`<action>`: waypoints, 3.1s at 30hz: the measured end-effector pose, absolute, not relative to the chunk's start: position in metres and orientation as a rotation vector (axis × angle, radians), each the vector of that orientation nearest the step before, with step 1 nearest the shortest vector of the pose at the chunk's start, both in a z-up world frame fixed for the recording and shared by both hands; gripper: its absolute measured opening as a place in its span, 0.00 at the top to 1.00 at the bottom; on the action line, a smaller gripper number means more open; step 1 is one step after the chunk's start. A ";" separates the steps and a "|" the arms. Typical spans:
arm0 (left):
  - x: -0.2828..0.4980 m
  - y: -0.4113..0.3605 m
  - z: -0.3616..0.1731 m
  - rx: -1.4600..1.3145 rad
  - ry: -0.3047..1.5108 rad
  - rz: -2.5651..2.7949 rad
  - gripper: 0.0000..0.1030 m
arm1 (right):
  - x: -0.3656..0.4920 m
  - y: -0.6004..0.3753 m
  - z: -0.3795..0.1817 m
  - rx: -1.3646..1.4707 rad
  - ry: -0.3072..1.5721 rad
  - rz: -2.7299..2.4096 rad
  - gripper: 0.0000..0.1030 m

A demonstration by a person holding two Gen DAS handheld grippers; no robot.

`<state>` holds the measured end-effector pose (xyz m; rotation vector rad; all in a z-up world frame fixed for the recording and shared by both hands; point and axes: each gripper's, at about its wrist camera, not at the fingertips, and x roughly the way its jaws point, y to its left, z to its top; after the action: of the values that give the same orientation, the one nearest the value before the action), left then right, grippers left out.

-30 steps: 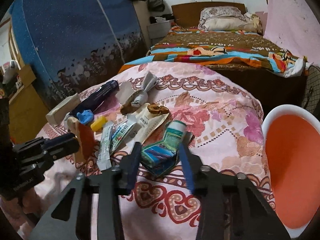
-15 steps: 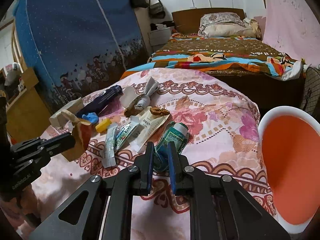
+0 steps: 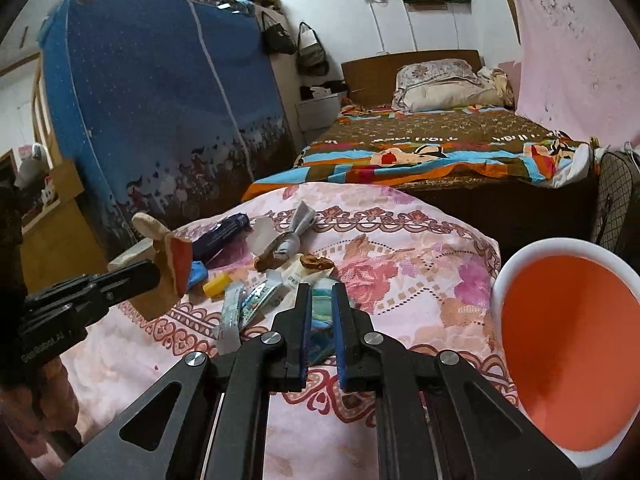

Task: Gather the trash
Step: 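Lift the green tube with the right tool toward the orange basin, then open the right tool over the basin to drop the tube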

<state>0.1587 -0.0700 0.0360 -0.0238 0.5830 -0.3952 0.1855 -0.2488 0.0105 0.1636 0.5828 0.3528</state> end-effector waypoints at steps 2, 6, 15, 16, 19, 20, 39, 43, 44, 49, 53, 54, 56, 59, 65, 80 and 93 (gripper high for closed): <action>0.160 -0.071 0.033 -0.011 0.605 -0.388 1.00 | 0.190 -0.253 0.008 0.188 0.599 0.345 0.90; 0.158 -0.066 0.022 -0.010 0.650 -0.369 1.00 | 0.200 -0.254 -0.001 0.215 0.674 0.341 0.61; 0.161 -0.051 0.009 -0.077 0.703 -0.353 1.00 | 0.212 -0.235 -0.013 0.183 0.775 0.384 0.52; 0.160 -0.051 0.009 -0.079 0.702 -0.353 1.00 | 0.213 -0.229 -0.014 0.153 0.786 0.386 0.54; 0.161 -0.051 0.010 -0.079 0.702 -0.353 1.00 | 0.211 -0.219 -0.017 0.107 0.799 0.411 0.69; 0.160 -0.051 0.010 -0.079 0.701 -0.352 1.00 | 0.210 -0.217 -0.017 0.092 0.799 0.409 0.73; 0.148 -0.092 0.063 -0.024 0.441 -0.455 1.00 | 0.153 -0.276 0.042 0.236 0.319 0.307 0.91; 0.146 -0.115 0.080 -0.011 0.349 -0.530 1.00 | 0.128 -0.300 0.061 0.238 0.140 0.190 0.91; 0.146 -0.121 0.083 -0.005 0.337 -0.548 1.00 | 0.124 -0.304 0.063 0.235 0.112 0.167 0.91; 0.150 -0.157 0.092 0.031 0.299 -0.648 1.00 | 0.106 -0.331 0.073 0.225 -0.003 0.017 0.90; 0.158 -0.187 0.091 0.031 0.317 -0.726 1.00 | 0.109 -0.350 0.070 0.246 0.006 -0.063 0.90; 0.159 -0.191 0.089 0.027 0.327 -0.740 1.00 | 0.110 -0.355 0.067 0.255 0.013 -0.081 0.90; 0.166 -0.205 0.086 0.018 0.364 -0.772 1.00 | 0.110 -0.363 0.063 0.270 0.031 -0.112 0.90; 0.173 -0.220 0.080 0.008 0.422 -0.810 1.00 | 0.113 -0.378 0.057 0.297 0.064 -0.155 0.90; 0.196 -0.256 0.066 -0.003 0.581 -0.825 1.00 | 0.118 -0.397 0.043 0.354 0.153 -0.212 0.89; 0.226 -0.277 0.046 -0.110 0.751 -0.814 0.89 | 0.125 -0.421 0.027 0.460 0.271 -0.274 0.71; 0.208 -0.212 0.058 -0.148 0.601 -0.615 0.58 | 0.118 -0.400 0.042 0.389 0.192 -0.215 0.55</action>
<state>0.2083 -0.2120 0.0578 -0.1479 0.6012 -0.6147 0.1184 -0.3996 0.0416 0.3893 0.1916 -0.2151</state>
